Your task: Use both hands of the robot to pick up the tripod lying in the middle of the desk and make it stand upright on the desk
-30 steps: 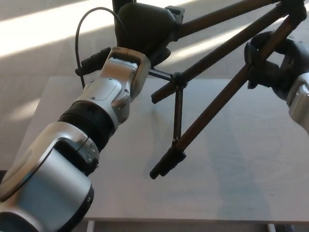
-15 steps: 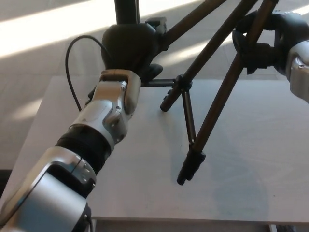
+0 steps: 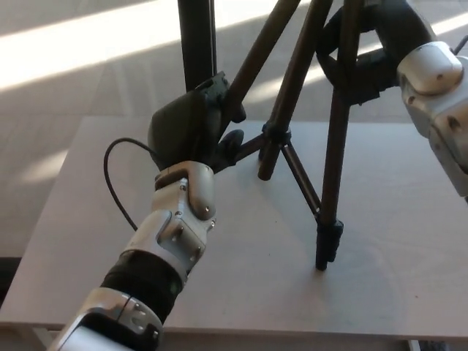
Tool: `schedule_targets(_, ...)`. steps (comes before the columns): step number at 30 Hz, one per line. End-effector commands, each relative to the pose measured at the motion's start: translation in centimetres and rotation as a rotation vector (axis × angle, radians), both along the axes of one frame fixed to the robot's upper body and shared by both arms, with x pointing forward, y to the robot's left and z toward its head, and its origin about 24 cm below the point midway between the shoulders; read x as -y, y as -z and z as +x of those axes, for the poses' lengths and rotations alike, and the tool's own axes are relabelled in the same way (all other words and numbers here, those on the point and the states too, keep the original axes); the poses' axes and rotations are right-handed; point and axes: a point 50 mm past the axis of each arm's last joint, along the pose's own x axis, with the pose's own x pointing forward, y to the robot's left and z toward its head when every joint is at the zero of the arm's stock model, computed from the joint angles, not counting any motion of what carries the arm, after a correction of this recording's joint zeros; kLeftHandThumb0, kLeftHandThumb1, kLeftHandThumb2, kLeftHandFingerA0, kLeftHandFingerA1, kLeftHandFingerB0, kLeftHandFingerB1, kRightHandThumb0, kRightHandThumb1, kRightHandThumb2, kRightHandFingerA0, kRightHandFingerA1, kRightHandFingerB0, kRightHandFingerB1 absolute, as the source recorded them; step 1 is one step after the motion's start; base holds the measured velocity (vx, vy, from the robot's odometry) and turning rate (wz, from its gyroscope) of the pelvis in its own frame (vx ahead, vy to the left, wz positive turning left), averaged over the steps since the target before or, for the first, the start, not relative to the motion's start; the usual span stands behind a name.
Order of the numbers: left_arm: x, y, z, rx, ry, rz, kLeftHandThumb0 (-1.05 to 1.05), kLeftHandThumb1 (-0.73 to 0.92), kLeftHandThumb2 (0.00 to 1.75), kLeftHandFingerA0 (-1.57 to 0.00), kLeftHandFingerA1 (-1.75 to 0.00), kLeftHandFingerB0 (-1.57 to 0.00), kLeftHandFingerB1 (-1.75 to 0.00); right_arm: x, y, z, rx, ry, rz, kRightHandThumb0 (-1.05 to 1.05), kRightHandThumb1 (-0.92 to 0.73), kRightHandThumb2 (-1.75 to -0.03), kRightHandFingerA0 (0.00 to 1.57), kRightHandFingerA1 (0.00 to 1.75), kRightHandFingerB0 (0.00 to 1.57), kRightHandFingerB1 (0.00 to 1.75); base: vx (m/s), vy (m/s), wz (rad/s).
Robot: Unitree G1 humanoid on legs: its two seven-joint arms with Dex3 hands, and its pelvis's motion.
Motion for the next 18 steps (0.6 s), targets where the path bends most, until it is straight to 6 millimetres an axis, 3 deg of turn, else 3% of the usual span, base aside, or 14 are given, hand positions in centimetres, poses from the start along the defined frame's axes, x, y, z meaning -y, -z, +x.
schedule_targets(1, 0.6, 5.0, -1.8, -0.193, -0.018, -0.079, -0.20, 0.50, 0.98, -1.16, -1.37, -0.93, -1.23, -4.9, -4.9, -3.0, 0.409, -0.243, -0.230, -0.29, -0.33, -1.47, 1.00, 1.75, 0.80, 1.67, 0.00, 0.000, 0.00)
schedule_targets(7, -0.7, 6.0, -2.2, -0.196, -0.034, -0.059, -0.17, 0.50, 1.00, -1.19, -1.41, -0.94, -1.26, -4.8, -3.4, -3.2, 0.446, -0.255, -0.245, -0.26, -0.38, -1.43, 1.00, 1.75, 0.79, 1.67, 0.00, 0.000, 0.00)
schedule_targets(8, -0.8, 6.0, -2.2, -0.198, -0.035, -0.063, -0.17, 0.50, 1.00, -1.19, -1.35, -0.79, -0.98, -4.6, -3.3, -3.1, 0.444, -0.251, -0.248, -0.25, -0.38, -1.42, 1.00, 1.75, 0.78, 1.68, 0.00, 0.000, 0.00)
schedule_targets(9, -0.9, 6.1, -2.1, -0.205, -0.045, -0.048, -0.19, 0.62, 0.84, -0.89, -1.44, -0.74, -0.74, -4.5, -3.2, -3.1, 0.437, -0.250, -0.246, -0.26, -0.38, -1.42, 1.00, 1.75, 0.79, 1.67, 0.00, 0.000, 0.00)
schedule_targets(10, -1.1, 6.3, -2.3, -0.203, -0.052, -0.063, -0.22, 0.59, 0.82, -0.91, -1.51, -0.80, -0.74, -4.3, -2.9, -3.0, 0.431, -0.249, -0.248, -0.27, -0.38, -1.41, 1.00, 1.75, 0.80, 1.67, 0.00, 0.000, 0.00)
schedule_targets(11, -1.2, 6.4, -2.4, -0.201, -0.057, -0.066, -0.22, 0.60, 0.79, -0.91, -1.59, -0.83, -0.87, -4.3, -2.8, -3.0, 0.427, -0.249, -0.248, -0.27, -0.37, -1.41, 1.00, 1.75, 0.80, 1.66, 0.00, 0.000, 0.00)
schedule_targets(14, -1.3, 6.6, -2.5, -0.214, -0.058, -0.055, -0.22, 0.61, 0.77, -0.92, -1.68, -0.79, -0.81, -3.9, -2.6, -2.8, 0.393, -0.234, -0.256, -0.29, -0.38, -1.39, 0.99, 1.75, 0.78, 1.66, 0.00, 0.000, 0.00)
schedule_targets(15, -1.3, 6.6, -2.6, -0.215, -0.055, -0.054, -0.21, 0.62, 0.77, -0.93, -1.70, -0.79, -0.82, -3.8, -2.5, -2.8, 0.382, -0.228, -0.247, -0.25, -0.40, -1.43, 1.01, 1.75, 0.81, 1.58, 0.00, 0.000, 0.00)
schedule_targets(16, -1.3, 6.7, -2.6, -0.203, -0.055, -0.042, -0.21, 0.60, 0.75, -0.94, -1.69, -0.80, -0.81, -3.5, -2.3, -2.7, 0.374, -0.223, -0.249, -0.24, -0.38, -1.43, 0.99, 1.75, 0.79, 1.58, 0.00, 0.000, 0.00)
schedule_targets(18, -1.5, 6.7, -2.7, -0.193, -0.051, -0.017, -0.22, 0.61, 0.72, -0.94, -1.49, -0.76, -0.71, -3.0, -2.0, -2.4, 0.355, -0.201, -0.240, -0.23, -0.37, -1.46, 0.98, 1.75, 0.80, 1.59, 0.00, 0.000, 0.00)
